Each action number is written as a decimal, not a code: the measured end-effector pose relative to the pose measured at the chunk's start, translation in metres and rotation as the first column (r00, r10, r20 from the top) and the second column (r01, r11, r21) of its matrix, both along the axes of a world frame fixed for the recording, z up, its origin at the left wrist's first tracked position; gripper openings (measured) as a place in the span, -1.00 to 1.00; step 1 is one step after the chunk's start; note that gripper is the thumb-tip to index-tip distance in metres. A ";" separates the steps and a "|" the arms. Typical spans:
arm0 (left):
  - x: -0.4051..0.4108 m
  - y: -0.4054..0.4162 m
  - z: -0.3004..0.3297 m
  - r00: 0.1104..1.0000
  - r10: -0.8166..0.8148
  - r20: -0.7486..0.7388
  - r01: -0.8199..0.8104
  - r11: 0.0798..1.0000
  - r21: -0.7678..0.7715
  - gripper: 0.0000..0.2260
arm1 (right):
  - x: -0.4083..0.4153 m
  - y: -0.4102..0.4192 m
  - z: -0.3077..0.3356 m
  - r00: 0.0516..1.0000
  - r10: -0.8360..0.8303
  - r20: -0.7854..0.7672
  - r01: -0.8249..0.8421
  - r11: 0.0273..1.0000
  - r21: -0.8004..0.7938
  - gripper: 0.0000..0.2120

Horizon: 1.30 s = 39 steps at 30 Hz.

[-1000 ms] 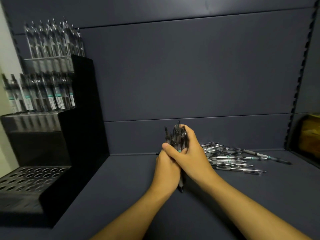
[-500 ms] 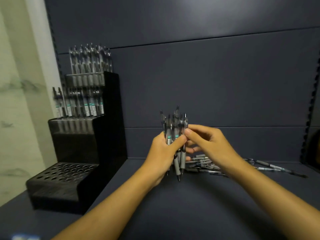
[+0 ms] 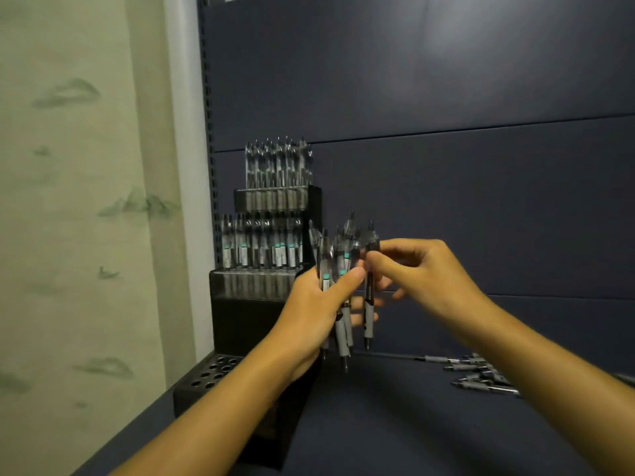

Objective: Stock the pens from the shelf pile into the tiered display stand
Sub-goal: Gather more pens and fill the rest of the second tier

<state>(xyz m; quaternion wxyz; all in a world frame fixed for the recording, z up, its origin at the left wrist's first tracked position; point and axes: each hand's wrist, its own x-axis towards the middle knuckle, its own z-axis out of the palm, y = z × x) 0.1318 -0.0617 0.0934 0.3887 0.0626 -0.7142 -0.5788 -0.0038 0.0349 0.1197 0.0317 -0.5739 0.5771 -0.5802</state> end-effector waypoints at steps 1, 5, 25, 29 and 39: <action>0.010 -0.009 0.000 1.000 0.002 -0.003 -0.002 1.000 0.005 -0.77 | 0.010 -0.010 0.002 1.000 -0.002 0.008 0.002 1.000 -0.009 -0.87; 0.055 -0.055 0.001 1.000 0.021 -0.024 -0.019 0.998 0.057 -0.77 | 0.055 -0.056 0.008 1.000 -0.012 0.022 0.012 1.000 0.014 -0.86; 0.162 -0.188 -0.008 0.997 0.065 -0.050 -0.054 0.980 0.193 -0.73 | 0.146 -0.161 0.062 0.961 -0.268 -0.062 0.265 0.963 -0.056 -0.76; 0.164 -0.190 -0.006 0.998 0.044 -0.050 -0.033 0.980 0.194 -0.76 | 0.144 -0.165 0.083 0.943 -0.323 -0.080 0.313 0.943 -0.117 -0.75; 0.159 -0.188 -0.014 0.997 0.035 -0.068 -0.019 0.973 0.232 -0.76 | 0.130 -0.174 0.062 0.929 -0.358 -0.090 0.352 0.933 -0.074 -0.77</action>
